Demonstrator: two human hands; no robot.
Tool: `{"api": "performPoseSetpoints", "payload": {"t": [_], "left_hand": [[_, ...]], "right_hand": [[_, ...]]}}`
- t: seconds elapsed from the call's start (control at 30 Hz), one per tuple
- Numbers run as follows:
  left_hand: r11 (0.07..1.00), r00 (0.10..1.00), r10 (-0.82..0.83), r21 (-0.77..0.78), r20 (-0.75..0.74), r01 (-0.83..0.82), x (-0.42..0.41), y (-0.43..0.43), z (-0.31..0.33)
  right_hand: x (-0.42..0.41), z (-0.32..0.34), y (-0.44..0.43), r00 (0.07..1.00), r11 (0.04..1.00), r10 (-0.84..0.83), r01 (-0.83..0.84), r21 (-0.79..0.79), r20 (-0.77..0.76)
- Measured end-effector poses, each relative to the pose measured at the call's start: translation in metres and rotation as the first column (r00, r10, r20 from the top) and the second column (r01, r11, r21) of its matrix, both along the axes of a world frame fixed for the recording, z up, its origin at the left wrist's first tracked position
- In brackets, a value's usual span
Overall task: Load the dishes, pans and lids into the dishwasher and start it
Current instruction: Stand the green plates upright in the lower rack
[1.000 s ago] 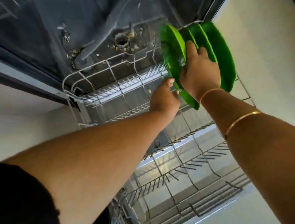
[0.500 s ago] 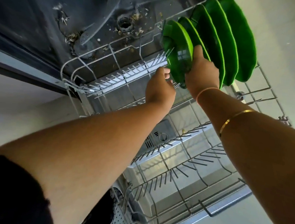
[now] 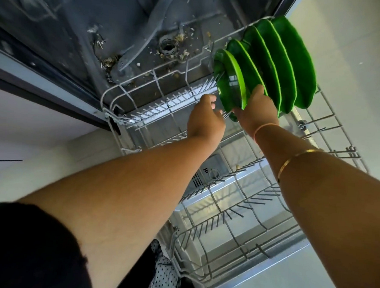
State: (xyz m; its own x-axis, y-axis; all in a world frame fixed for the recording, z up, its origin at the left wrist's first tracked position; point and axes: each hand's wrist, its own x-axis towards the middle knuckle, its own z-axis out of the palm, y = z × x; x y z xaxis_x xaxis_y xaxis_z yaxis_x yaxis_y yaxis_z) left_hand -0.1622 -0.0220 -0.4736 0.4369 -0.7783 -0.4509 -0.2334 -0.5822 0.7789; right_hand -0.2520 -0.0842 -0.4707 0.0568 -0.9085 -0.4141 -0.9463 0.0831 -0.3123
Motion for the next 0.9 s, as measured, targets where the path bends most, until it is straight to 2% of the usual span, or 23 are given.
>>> {"api": "performPoseSetpoints", "payload": {"t": [0.13,0.23,0.33,0.4,0.5,0.63,0.77,0.9], "left_hand": [[0.998,0.995,-0.066,0.009,0.072,0.065,0.006,0.016,0.027],[0.990,0.973,-0.140,0.049,0.183,0.133,0.014,0.042,0.050],[0.969,0.928,-0.248,0.092,0.277,0.231,0.029,0.074,0.076],[0.964,0.915,-0.264,0.103,0.306,0.244,0.043,0.090,0.096],[0.961,0.888,-0.276,0.112,0.367,0.252,0.067,0.124,0.130],[0.903,0.790,-0.428,0.174,0.439,0.393,0.101,0.183,0.178],[0.946,0.783,-0.318,0.126,0.534,0.299,0.140,0.236,0.233],[0.993,0.835,-0.111,0.020,0.539,0.119,0.168,0.289,0.285]], "right_hand": [[0.010,0.034,0.020,1.000,0.997,-0.008,0.009,-0.076,0.017],[0.026,0.064,0.046,0.989,0.984,0.142,-0.145,-0.101,-0.034],[0.048,0.097,0.079,0.946,0.946,0.318,-0.321,-0.050,-0.062],[0.064,0.119,0.101,0.910,0.910,0.409,-0.413,-0.043,-0.069],[0.086,0.154,0.138,0.892,0.891,0.450,-0.452,-0.050,-0.055],[0.115,0.198,0.188,0.862,0.861,0.506,-0.506,-0.049,-0.014],[0.152,0.246,0.230,0.824,0.822,0.565,-0.558,-0.116,0.038],[0.196,0.298,0.273,0.724,0.723,0.682,-0.645,-0.250,0.104]]}}
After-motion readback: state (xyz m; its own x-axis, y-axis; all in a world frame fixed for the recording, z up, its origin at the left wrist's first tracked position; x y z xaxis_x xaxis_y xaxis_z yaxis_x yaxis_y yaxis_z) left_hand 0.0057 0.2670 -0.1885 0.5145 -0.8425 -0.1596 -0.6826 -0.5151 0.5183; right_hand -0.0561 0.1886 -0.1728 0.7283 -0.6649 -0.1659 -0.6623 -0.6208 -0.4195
